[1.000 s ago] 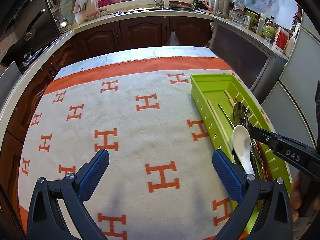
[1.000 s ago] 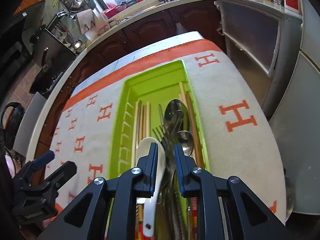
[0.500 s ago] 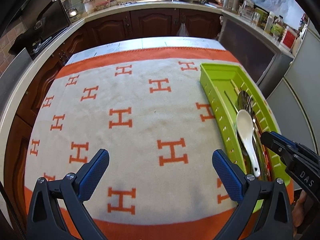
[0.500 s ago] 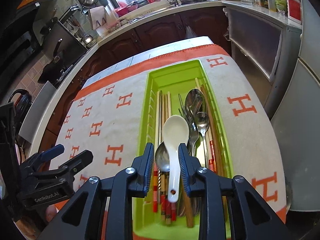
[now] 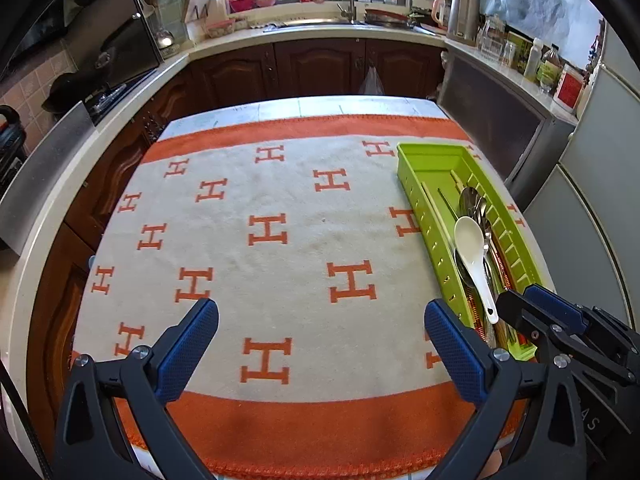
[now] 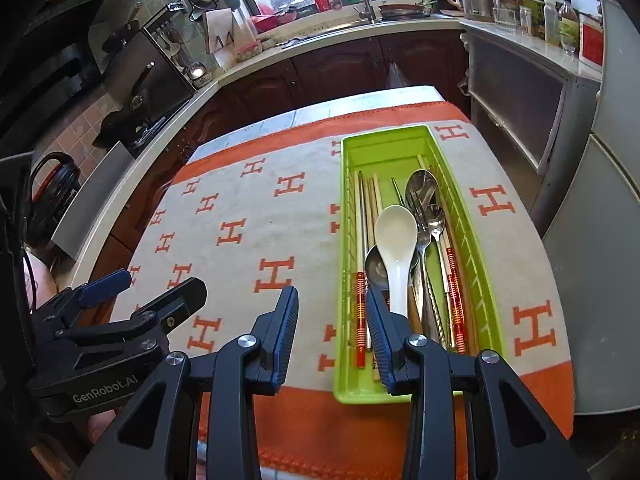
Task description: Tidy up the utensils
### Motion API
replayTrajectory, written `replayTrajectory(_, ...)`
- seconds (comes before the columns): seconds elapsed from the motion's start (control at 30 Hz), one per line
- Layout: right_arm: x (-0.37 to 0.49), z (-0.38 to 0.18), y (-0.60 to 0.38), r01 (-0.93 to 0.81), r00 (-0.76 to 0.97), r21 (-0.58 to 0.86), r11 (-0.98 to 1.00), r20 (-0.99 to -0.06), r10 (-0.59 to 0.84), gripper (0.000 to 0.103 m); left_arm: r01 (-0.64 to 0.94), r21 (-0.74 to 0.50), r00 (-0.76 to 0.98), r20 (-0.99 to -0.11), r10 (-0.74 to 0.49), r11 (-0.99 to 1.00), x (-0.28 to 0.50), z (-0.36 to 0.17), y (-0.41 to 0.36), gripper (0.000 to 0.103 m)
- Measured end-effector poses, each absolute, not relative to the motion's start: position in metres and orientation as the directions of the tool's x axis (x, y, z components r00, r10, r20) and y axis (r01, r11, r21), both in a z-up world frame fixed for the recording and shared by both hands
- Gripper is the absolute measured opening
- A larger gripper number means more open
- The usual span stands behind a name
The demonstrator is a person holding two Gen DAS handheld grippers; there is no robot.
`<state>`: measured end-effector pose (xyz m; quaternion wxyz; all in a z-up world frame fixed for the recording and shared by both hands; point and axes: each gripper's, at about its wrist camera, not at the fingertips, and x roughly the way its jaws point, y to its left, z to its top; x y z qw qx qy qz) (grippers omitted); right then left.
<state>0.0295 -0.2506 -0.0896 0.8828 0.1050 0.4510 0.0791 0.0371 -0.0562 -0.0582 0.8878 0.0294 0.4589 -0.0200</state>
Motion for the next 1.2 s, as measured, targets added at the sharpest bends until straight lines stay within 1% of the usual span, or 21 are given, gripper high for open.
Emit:
replayTrajectory(0.23, 0.001, -0.059, -0.241, -0.041, 0.592, 0.276, 0.96, -0.768, 0.245, 0.038, 0.042, 0.036, 0.611, -0.792, 0.003, 0.998, 0.015, -0.037, -0.044, 0.102)
replayTrajectory(0.33, -0.01, -0.042, -0.237, -0.061, 0.611, 0.267, 0.962, -0.752, 0.247, 0.042, 0.031, 0.031, 0.631, -0.776, 0.005, 0.999, 0.006, -0.025, -0.039, 0.102)
replayTrajectory(0.4, -0.021, -0.028, -0.233, -0.073, 0.632, 0.258, 0.963, -0.735, 0.245, 0.046, 0.023, 0.03, 0.651, -0.759, 0.008, 0.999, 0.0, -0.017, -0.036, 0.102)
replayTrajectory(0.47, -0.03, -0.014, -0.23, -0.081, 0.653, 0.255, 0.963, -0.717, 0.245, 0.048, 0.018, 0.025, 0.664, -0.748, 0.007, 1.0, -0.004, -0.01, -0.034, 0.102)
replayTrajectory(0.83, -0.062, 0.032, -0.209, -0.107, 0.72, 0.227, 0.968, -0.654, 0.233, 0.048, -0.015, 0.032, 0.724, -0.689, 0.033, 0.999, -0.022, 0.017, -0.026, 0.102)
replayTrajectory(1.2, -0.074, 0.044, -0.194, -0.112, 0.735, 0.204, 0.973, -0.641, 0.219, 0.048, -0.027, 0.013, 0.731, -0.682, 0.028, 1.0, -0.026, 0.019, -0.017, 0.102)
